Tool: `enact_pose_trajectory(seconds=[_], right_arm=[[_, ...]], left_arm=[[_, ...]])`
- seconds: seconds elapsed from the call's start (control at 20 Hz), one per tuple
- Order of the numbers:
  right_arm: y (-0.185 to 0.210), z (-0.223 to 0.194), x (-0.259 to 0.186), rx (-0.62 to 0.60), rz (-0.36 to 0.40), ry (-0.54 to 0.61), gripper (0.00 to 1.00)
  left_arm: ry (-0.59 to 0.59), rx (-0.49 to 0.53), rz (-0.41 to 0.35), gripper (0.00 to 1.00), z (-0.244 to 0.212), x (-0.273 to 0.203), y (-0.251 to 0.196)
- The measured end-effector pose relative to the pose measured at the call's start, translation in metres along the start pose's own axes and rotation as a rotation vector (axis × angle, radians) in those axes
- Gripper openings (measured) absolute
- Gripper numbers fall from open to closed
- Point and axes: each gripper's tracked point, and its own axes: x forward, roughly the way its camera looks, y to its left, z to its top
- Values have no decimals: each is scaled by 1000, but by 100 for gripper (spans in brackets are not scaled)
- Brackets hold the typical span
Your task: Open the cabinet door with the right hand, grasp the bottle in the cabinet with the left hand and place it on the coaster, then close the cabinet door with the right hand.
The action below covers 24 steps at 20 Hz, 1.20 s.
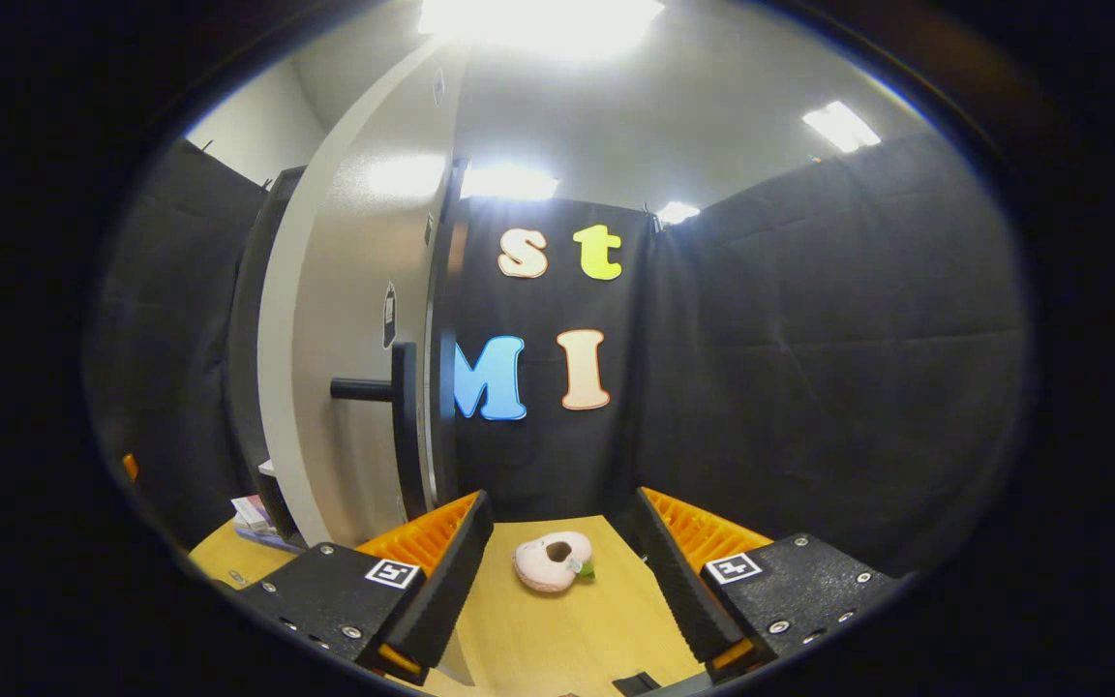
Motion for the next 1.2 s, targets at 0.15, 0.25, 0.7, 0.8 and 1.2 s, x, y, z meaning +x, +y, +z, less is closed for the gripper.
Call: enact_pose_trajectory(seconds=[0.15, 0.25, 0.7, 0.8, 1.2], right_arm=[[9, -1, -1, 8, -22, -4, 90], [19, -2, -7, 30, -15, 0, 90], [79, 2, -26, 51, 53, -8, 89], [97, 4, -30, 42, 78, -12, 89], [165, 12, -32, -3, 162, -39, 90]], left_arm=[[7, -17, -15, 94, -6, 8, 12], [-2, -14, -22, 91, -4, 13, 18], [-28, 10, -68, 94, -9, 31, 42], [-25, 2, -74, 90, -13, 33, 49], [-20, -6, -39, 94, -25, 31, 102]])
